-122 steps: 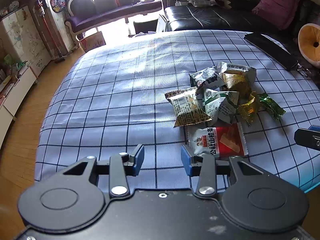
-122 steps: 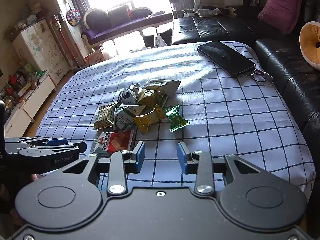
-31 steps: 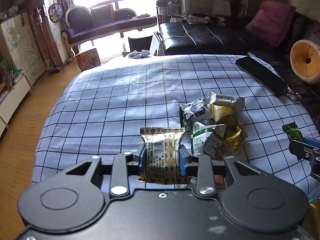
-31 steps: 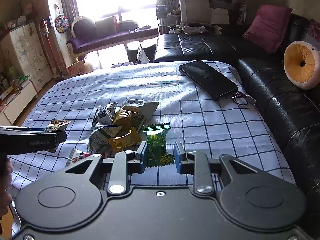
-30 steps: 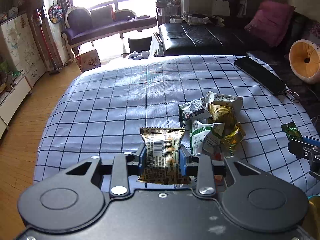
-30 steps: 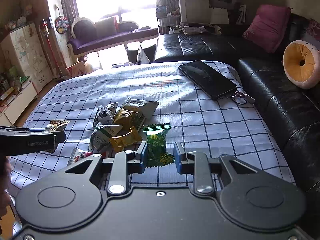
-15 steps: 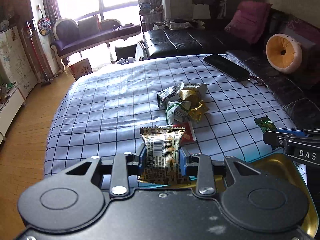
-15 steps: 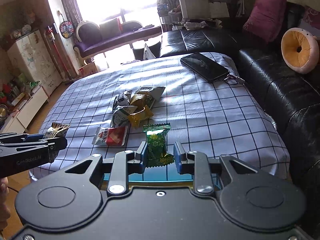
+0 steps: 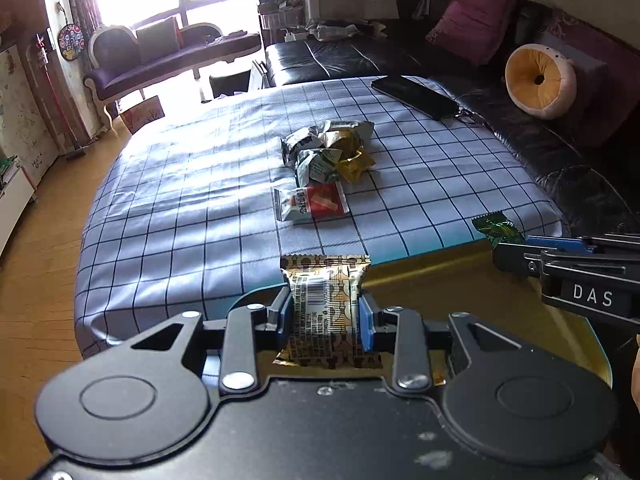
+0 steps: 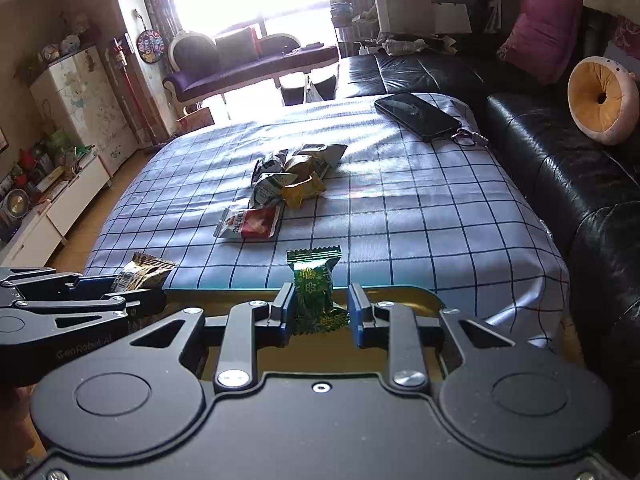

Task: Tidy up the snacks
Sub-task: 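Carry both held packets toward the gold tray, then open the left gripper over the tray while right releases the green packet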

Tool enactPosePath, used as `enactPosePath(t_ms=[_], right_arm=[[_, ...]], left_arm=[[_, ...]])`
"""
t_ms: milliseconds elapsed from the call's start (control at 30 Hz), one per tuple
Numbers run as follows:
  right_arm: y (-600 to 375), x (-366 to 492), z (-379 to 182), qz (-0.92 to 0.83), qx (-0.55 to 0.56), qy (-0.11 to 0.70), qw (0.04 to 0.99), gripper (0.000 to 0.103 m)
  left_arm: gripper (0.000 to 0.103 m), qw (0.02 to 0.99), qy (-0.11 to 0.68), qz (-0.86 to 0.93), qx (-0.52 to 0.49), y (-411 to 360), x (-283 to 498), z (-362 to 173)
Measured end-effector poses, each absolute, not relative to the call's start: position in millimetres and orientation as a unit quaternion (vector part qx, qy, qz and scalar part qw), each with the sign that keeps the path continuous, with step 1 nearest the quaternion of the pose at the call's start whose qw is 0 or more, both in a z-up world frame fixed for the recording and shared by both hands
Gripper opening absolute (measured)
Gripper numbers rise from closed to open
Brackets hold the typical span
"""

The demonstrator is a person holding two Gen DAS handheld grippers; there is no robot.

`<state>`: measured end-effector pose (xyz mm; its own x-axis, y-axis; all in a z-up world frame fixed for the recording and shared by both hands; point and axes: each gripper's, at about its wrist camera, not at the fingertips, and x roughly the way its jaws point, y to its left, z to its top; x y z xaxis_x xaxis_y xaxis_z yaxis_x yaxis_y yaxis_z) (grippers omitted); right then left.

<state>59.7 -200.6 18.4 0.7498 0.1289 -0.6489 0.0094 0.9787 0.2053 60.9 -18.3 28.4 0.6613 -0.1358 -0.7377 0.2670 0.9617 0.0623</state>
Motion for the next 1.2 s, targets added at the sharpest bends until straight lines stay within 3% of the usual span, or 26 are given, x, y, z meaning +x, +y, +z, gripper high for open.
enactPosePath(t_ms=[567, 1200], right_arm=[[-211, 22, 2, 0.013, 0.108, 0.374, 0.921, 0.037], [-213, 22, -5, 0.023, 0.11, 0.384, 0.916, 0.038]], left_arm=[[0.034, 0.885, 0.457, -0.068, 0.06, 0, 34, -8], [0.039, 0.89, 0.442, -0.084, 0.074, -22, 37, -4]])
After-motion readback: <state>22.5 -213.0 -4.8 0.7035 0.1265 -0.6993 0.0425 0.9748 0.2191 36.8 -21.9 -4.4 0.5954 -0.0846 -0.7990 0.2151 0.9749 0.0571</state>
